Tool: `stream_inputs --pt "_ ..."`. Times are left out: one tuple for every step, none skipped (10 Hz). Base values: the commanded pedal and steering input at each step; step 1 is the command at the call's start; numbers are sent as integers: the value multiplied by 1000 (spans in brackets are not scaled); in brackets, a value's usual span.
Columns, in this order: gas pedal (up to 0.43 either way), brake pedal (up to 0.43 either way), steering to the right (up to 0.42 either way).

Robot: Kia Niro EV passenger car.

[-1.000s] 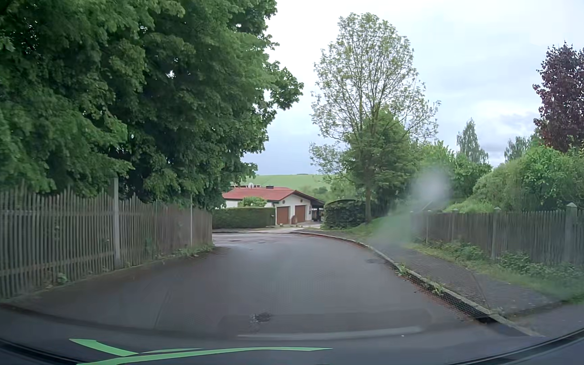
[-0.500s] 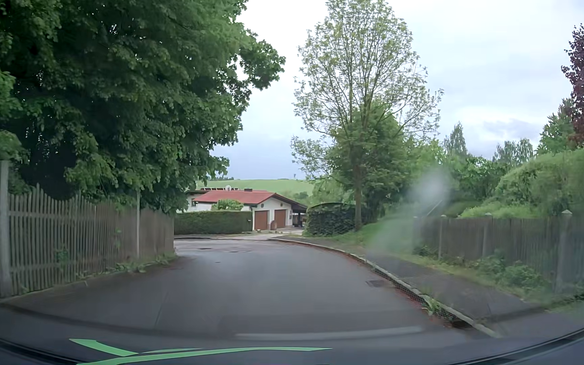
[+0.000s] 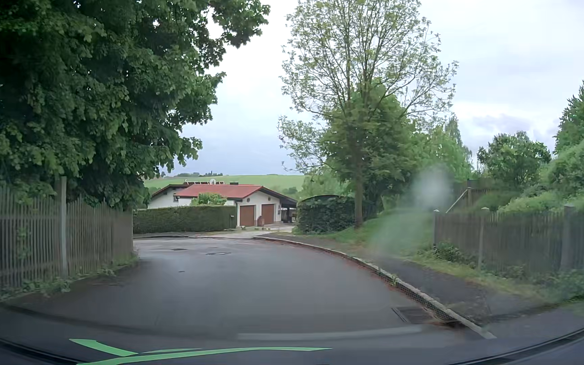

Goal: Follow the waypoints while adhering to traffic rules and regulations

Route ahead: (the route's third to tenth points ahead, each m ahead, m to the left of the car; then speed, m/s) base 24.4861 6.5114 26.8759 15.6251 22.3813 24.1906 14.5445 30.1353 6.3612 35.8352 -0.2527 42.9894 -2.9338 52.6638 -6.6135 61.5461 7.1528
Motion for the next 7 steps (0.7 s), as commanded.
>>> stream_inputs --pt "0 104 23" --pt "0 104 17" --pt "0 116 11" --pt "0 122 5" --pt "0 134 0" --pt "0 146 -4" --pt "0 159 -8"
